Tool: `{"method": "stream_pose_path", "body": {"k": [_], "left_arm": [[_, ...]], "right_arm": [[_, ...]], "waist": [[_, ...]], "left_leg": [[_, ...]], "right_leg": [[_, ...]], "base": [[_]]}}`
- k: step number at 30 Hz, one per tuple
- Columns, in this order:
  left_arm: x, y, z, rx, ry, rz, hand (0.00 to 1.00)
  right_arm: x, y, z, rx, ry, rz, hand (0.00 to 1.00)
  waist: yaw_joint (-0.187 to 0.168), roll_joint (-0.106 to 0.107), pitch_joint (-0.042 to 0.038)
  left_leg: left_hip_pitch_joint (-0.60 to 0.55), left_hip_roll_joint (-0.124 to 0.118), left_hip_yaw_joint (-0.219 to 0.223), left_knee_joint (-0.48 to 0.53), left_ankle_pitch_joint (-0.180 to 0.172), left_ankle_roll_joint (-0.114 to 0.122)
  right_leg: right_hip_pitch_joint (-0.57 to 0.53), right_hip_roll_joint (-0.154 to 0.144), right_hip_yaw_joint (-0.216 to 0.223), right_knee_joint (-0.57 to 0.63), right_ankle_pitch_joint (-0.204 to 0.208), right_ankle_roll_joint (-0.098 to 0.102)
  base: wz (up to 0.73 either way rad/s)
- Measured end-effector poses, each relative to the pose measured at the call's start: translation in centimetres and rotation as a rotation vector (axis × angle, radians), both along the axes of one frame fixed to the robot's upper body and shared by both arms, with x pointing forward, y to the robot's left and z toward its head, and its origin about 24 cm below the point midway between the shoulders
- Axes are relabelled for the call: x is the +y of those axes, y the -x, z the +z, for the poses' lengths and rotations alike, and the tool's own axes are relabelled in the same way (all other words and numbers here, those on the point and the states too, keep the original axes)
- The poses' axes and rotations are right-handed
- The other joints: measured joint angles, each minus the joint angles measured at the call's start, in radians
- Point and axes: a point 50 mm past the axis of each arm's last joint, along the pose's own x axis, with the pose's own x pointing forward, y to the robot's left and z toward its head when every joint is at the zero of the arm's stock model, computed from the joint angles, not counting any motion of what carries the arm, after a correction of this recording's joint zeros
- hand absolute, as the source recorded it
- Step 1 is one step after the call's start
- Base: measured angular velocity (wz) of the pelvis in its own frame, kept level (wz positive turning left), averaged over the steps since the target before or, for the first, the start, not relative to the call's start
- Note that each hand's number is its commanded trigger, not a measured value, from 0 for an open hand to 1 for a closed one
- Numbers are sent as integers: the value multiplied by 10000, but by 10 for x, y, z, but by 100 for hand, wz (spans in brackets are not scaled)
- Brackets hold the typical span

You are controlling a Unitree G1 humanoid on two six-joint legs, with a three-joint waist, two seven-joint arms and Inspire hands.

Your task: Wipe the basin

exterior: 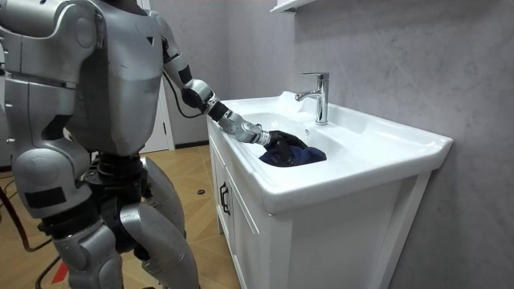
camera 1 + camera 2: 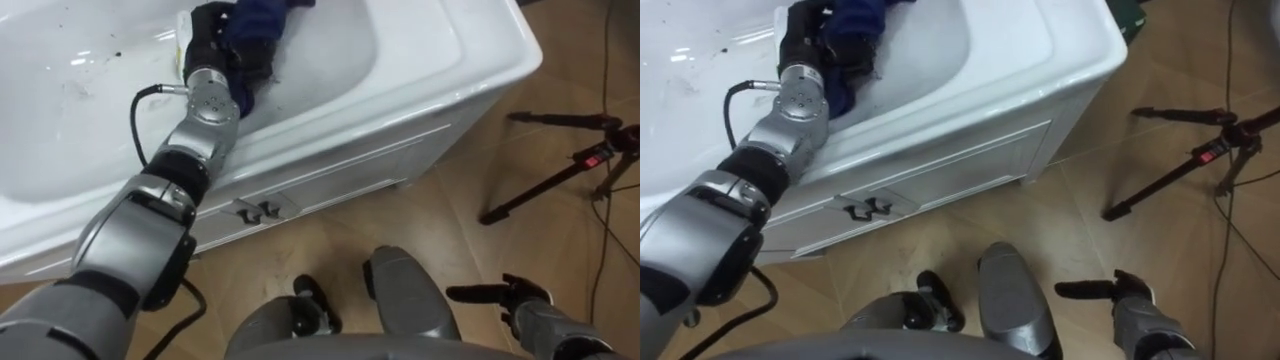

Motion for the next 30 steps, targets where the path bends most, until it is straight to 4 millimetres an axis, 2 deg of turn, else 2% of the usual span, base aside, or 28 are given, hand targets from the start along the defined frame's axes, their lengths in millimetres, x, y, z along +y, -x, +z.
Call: {"method": "stream_pose_path", "body": {"k": [15, 25, 30], "left_arm": [[-18, 0, 9, -651, 578, -906, 100], [-24, 1, 10, -725, 790, -1334, 100], [-22, 5, 1, -477, 592, -1297, 100]], "right_arm": [[8, -10, 1, -934, -763, -87, 0], [9, -6, -1, -831, -1024, -61, 0], [8, -1, -2, -660, -944, -44, 0]], "waist": [[-47, 6, 2], [-47, 241, 57], [-36, 228, 66]], "left_leg": [[-69, 54, 97, 5, -76, 118], [-64, 57, 100, -18, -79, 121], [124, 65, 202, -116, -79, 120]], "right_leg": [[168, 52, -68, -348, 59, 140], [239, -18, -257, -395, 57, 141], [400, 3, -211, -473, 56, 144]], "base": [[2], [3], [-3]]}}
